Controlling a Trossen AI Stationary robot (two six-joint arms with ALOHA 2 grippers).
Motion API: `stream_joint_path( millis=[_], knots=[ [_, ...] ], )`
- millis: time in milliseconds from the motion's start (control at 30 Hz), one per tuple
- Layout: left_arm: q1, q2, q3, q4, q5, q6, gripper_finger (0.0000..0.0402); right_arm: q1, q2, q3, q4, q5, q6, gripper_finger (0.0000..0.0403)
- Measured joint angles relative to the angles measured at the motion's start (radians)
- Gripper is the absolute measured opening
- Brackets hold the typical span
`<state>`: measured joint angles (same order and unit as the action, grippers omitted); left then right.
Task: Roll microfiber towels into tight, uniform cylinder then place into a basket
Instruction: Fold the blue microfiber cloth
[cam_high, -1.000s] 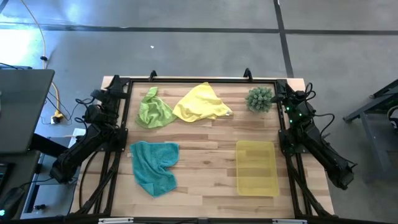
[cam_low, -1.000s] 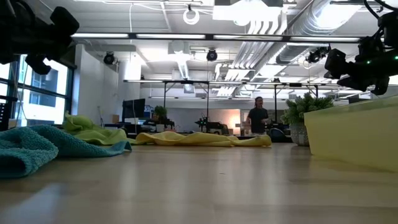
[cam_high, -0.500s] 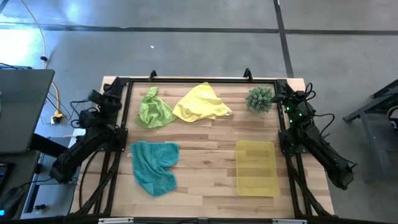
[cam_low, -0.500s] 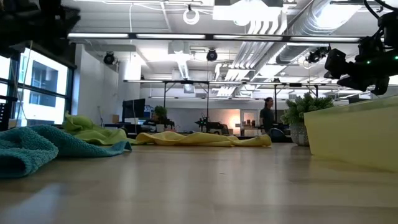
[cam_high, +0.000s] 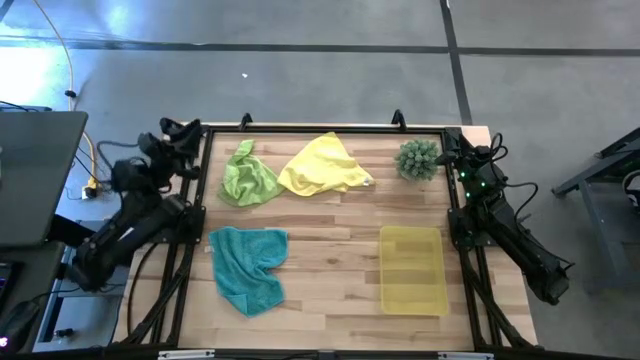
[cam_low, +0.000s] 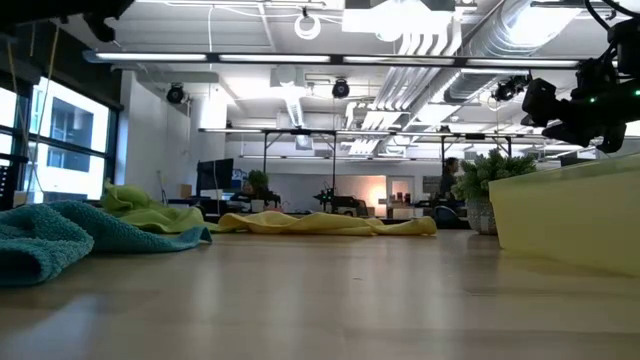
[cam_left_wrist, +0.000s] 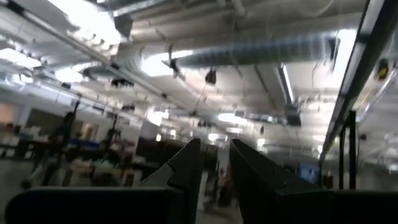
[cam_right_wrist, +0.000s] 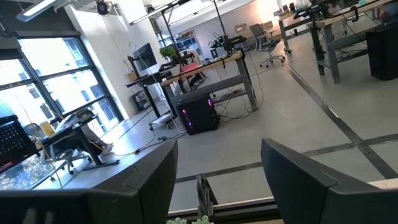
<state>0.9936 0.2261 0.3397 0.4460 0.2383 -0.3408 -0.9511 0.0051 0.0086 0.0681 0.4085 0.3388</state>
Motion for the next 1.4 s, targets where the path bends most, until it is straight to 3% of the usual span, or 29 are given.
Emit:
stream_joint_path(
  millis=[300,500,700,833,967,1400],
  knots=[
    [-0.023,0.330,0.188,-0.166,0.299,0.004,0.0076,0.000,0.000,0.000,0.000,0.000,0.000,0.0225],
    [-0.142,0.507,0.228,-0.255,0.303,0.050,0.0076,0.000,0.000,0.000,0.000,0.000,0.000,0.0225],
    [-0.325,0.641,0.264,-0.383,0.184,0.185,0.0076,0.000,0.000,0.000,0.000,0.000,0.000,0.0225],
    [-0.457,0.698,0.307,-0.618,-0.025,0.246,0.0076,0.000,0.000,0.000,0.000,0.000,0.000,0.0225],
    [-0.597,0.758,0.326,-0.818,-0.203,0.193,0.0076,0.000,0.000,0.000,0.000,0.000,0.000,0.0225],
    [-1.024,0.963,0.326,-1.015,-0.243,-0.165,0.0076,0.000,0.000,0.000,0.000,0.000,0.000,0.0225]
  ],
)
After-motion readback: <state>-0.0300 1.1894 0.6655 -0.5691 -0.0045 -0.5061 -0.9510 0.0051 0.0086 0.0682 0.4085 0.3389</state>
